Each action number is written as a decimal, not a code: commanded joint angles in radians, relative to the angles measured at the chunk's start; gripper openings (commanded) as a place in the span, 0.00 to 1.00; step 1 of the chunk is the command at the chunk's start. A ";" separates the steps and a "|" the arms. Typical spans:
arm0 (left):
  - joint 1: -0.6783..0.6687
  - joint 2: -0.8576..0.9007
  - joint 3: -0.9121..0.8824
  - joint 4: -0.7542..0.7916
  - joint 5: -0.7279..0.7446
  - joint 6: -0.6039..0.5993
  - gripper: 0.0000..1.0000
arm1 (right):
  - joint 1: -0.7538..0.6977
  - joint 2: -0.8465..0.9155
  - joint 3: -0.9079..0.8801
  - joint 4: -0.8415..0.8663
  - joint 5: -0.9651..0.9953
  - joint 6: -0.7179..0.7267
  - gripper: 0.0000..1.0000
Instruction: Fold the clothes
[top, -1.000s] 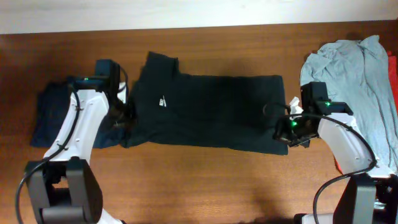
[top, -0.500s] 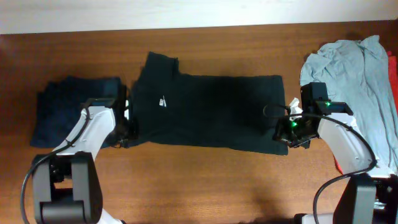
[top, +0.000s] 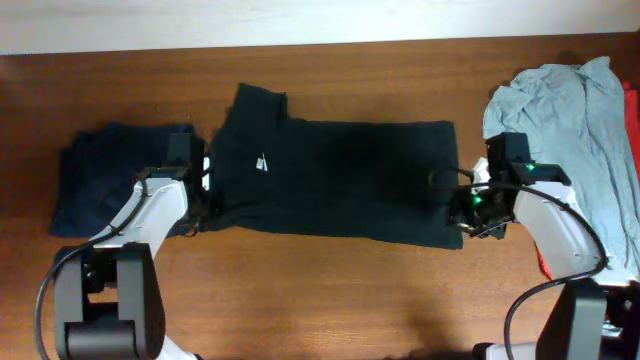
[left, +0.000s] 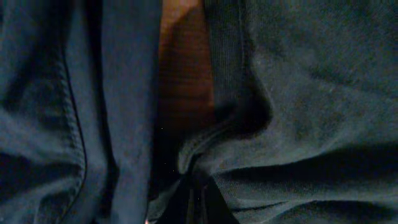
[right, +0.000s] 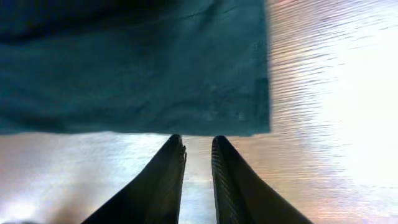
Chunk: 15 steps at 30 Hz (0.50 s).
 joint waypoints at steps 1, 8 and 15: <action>0.003 -0.007 -0.006 0.013 -0.008 0.010 0.02 | -0.055 -0.009 0.005 -0.005 0.042 0.035 0.21; 0.003 -0.007 -0.006 0.012 -0.008 0.009 0.02 | -0.108 -0.006 -0.040 -0.024 0.036 0.077 0.30; 0.003 -0.007 -0.006 0.009 -0.008 0.009 0.02 | -0.103 0.027 -0.137 0.094 -0.039 0.103 0.52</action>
